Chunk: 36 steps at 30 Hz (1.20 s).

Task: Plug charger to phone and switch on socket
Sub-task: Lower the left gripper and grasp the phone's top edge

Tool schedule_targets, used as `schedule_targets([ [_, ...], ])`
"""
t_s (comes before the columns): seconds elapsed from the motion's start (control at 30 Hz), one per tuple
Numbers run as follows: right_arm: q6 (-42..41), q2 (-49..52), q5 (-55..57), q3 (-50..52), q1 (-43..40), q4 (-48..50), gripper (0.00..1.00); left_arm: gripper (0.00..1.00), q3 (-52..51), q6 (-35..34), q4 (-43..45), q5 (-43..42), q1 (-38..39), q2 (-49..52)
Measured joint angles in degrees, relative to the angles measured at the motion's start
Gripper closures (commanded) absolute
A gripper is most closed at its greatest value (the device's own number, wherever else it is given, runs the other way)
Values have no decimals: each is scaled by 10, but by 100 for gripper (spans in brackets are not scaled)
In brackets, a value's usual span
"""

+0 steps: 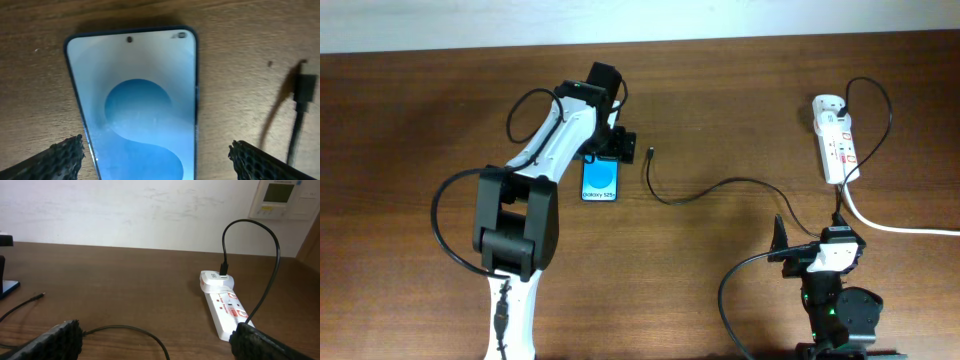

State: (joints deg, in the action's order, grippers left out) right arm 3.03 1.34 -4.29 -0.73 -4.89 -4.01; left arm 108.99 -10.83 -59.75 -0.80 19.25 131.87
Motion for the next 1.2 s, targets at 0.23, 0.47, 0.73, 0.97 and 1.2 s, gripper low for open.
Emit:
schedule_targets([
  [0.23,0,0,0,0,0,0,2,1,0,-23,6,15,0,3],
  [0.47,0,0,0,0,0,0,2,0,-1,-36,-16,15,0,27],
  [0.73,0,0,0,0,0,0,2,1,-1,-40,-16,15,0,27],
  [0.97,0,0,0,0,0,0,2,2,-1,-67,-7,15,0,27],
  [1.2,0,0,0,0,0,0,2,12,-25,-73,19,23,2,19],
])
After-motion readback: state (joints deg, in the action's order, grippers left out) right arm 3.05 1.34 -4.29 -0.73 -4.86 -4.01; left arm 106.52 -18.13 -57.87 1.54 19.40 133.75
